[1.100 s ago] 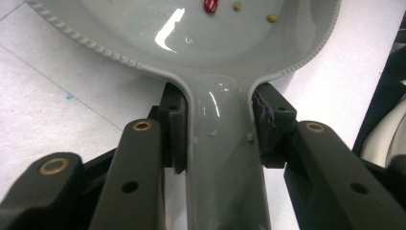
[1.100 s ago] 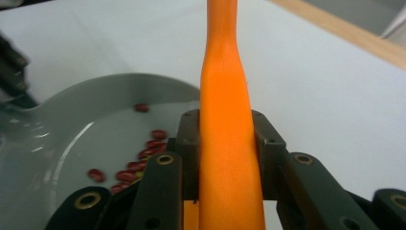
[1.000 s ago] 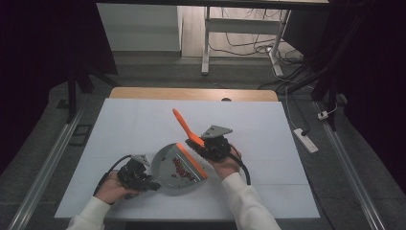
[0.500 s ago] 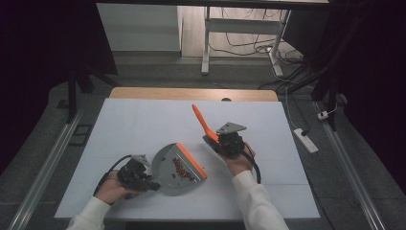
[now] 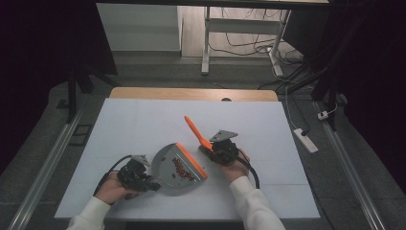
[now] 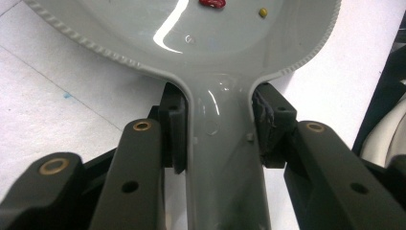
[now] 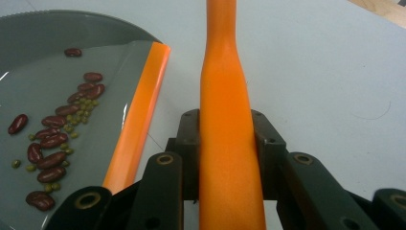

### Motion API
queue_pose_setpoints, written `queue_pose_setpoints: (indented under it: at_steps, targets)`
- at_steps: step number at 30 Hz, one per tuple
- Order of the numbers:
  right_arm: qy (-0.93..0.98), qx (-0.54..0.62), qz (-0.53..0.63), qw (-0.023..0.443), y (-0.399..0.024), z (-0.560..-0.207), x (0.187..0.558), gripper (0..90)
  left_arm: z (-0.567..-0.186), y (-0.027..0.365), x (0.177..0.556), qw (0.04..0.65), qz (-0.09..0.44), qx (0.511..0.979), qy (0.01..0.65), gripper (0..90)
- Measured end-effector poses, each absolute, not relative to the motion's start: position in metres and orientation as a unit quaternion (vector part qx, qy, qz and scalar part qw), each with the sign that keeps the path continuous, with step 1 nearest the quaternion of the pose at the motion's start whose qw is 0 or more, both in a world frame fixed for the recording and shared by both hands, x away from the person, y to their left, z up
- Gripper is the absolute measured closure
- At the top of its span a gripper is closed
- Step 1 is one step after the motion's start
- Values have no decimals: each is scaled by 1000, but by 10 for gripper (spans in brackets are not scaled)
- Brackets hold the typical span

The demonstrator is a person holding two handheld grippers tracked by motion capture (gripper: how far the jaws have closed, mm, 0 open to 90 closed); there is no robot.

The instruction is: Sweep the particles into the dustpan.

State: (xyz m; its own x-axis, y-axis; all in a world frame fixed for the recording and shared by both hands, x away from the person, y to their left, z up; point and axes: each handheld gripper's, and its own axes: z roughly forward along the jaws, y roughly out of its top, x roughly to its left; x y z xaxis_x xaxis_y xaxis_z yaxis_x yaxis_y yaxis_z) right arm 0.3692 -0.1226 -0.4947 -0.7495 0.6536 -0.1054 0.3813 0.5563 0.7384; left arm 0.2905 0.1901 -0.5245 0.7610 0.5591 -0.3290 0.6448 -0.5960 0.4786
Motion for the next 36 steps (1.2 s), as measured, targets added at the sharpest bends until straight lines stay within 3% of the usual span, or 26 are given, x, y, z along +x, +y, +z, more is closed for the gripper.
queue_pose_setpoints:
  at_steps: [13,27,32,36]
  targets:
    - [857,299,374,193,-110,-498,357,703,-525,190,291,297,-74,890,338,619]
    - [849,300,406,157,-90,-501,351,704,-525,190,290,298,-76,889,339,619]
    - [836,296,450,108,-86,-494,349,704,-525,190,290,297,-75,889,339,619]
    - [828,291,462,129,-88,-484,350,704,-525,190,290,298,-75,890,338,619]
